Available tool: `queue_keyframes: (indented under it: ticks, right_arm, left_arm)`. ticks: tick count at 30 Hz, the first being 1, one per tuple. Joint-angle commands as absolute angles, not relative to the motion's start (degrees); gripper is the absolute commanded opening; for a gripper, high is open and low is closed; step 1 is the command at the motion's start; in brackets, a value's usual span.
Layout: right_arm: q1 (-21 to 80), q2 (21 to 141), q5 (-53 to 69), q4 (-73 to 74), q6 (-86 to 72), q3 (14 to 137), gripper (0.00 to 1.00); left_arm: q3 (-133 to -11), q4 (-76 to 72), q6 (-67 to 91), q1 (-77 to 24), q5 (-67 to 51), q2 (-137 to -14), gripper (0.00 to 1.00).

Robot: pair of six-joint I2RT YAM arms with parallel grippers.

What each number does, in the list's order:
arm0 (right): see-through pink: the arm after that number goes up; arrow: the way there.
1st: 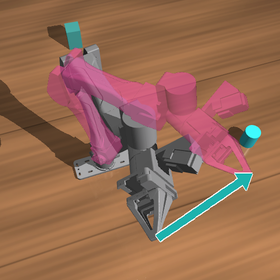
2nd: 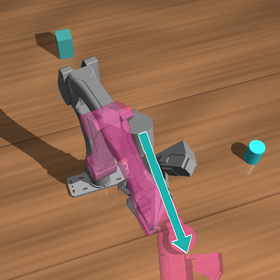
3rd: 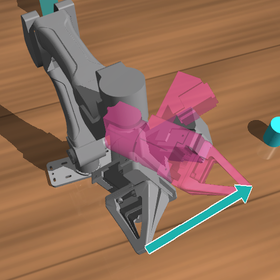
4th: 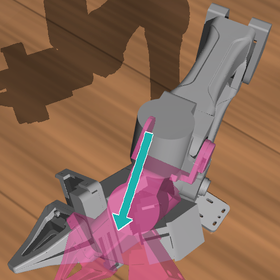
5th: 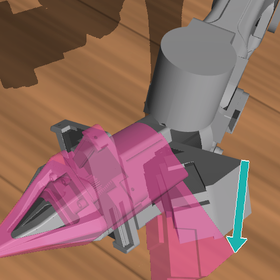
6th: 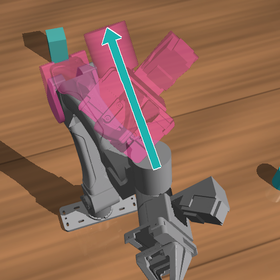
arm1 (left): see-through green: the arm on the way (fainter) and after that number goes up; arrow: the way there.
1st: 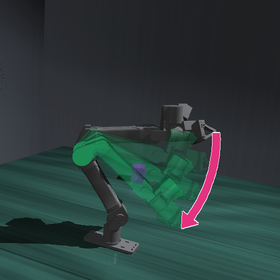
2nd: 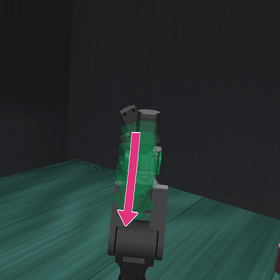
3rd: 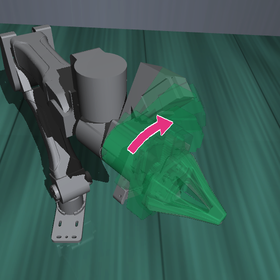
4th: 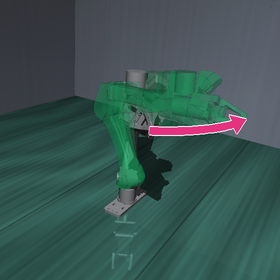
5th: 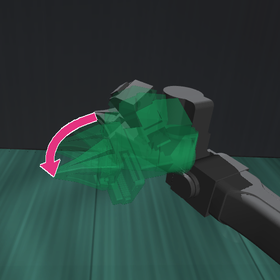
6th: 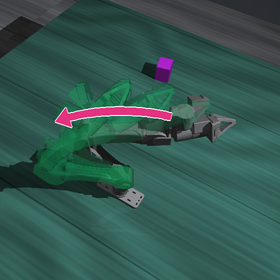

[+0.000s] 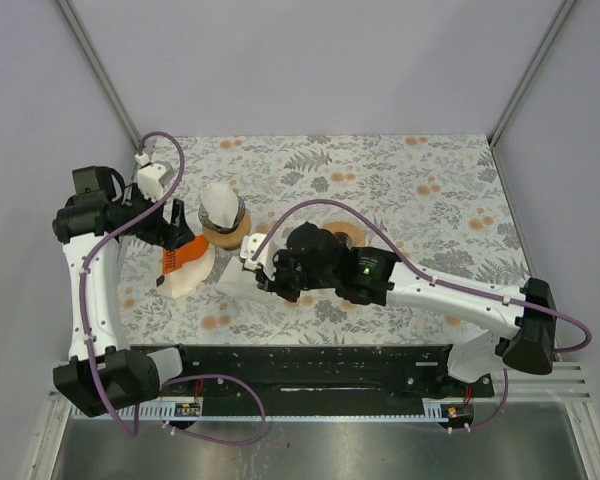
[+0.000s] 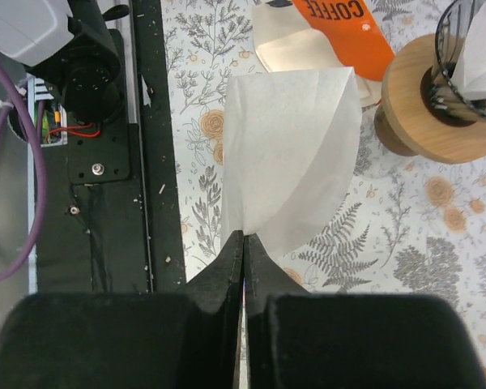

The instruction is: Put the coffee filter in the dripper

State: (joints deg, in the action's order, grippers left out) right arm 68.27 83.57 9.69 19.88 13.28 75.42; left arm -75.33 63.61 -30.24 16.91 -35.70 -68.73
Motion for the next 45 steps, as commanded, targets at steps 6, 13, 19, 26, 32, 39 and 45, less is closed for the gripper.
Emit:
queue_keyframes:
  ticks: [6,13,19,26,32,39,45]
  right_arm:
    - [68.8,80.2,10.4,24.8,28.9,75.8,0.00]
    - [70.5,82.0,5.1,27.8,30.1,78.0,0.00]
    - [71.5,82.3,4.5,28.8,30.4,78.4,0.00]
    - [72.0,82.1,3.8,28.9,31.0,78.8,0.00]
    - [72.0,82.5,3.8,28.7,31.4,78.8,0.00]
    - [72.0,81.9,2.6,27.9,31.6,78.0,0.00]
    - [72.1,81.7,1.9,27.5,31.8,77.7,0.00]
  left_arm:
    - [-93.6,77.2,-25.6,5.2,-48.4,-68.4,0.87]
    - [-99.4,76.5,-16.1,-7.4,-38.5,-72.4,0.88]
    - [-96.7,74.2,-15.2,-17.7,-30.9,-75.0,0.83]
    - [-95.1,76.6,-19.5,-27.1,-29.2,-76.9,0.77]
    - [-92.4,77.2,-19.6,-29.0,-25.7,-79.5,0.71]
    - [-90.1,78.2,-21.3,-30.7,-24.8,-80.8,0.71]
    - [-88.7,79.5,-23.1,-32.1,-27.5,-81.8,0.64]
